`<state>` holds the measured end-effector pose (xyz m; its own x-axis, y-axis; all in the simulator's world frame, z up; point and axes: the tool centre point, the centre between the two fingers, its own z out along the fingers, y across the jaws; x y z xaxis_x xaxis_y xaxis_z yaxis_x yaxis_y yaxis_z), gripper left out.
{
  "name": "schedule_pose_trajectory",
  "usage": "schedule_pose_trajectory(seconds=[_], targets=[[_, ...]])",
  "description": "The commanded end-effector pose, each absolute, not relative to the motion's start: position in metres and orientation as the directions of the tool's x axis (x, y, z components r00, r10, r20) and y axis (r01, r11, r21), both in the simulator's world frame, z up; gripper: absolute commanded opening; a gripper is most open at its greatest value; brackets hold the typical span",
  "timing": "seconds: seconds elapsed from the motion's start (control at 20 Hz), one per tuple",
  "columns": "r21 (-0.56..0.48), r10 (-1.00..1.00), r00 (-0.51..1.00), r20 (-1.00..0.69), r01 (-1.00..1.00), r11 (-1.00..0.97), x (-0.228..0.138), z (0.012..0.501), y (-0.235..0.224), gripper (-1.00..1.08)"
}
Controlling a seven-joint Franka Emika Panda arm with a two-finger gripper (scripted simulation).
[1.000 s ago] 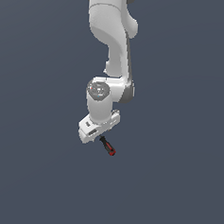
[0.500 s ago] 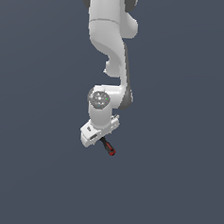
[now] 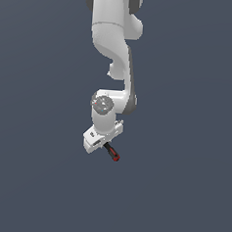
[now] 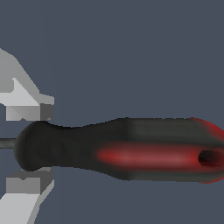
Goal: Pick up the object and move it to a goal position.
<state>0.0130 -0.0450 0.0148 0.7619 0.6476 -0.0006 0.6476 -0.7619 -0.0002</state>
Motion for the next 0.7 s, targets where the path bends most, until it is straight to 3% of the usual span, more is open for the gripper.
schedule_pose_trajectory(seconds=[0.0,0.65], targets=[[0.0,0.648,0.762,0.0,0.648,-0.762,0.013,0.015,-0.045,-1.0],[0.0,0.648,0.762,0.0,0.648,-0.762,0.013,0.044,-0.037,-1.0]])
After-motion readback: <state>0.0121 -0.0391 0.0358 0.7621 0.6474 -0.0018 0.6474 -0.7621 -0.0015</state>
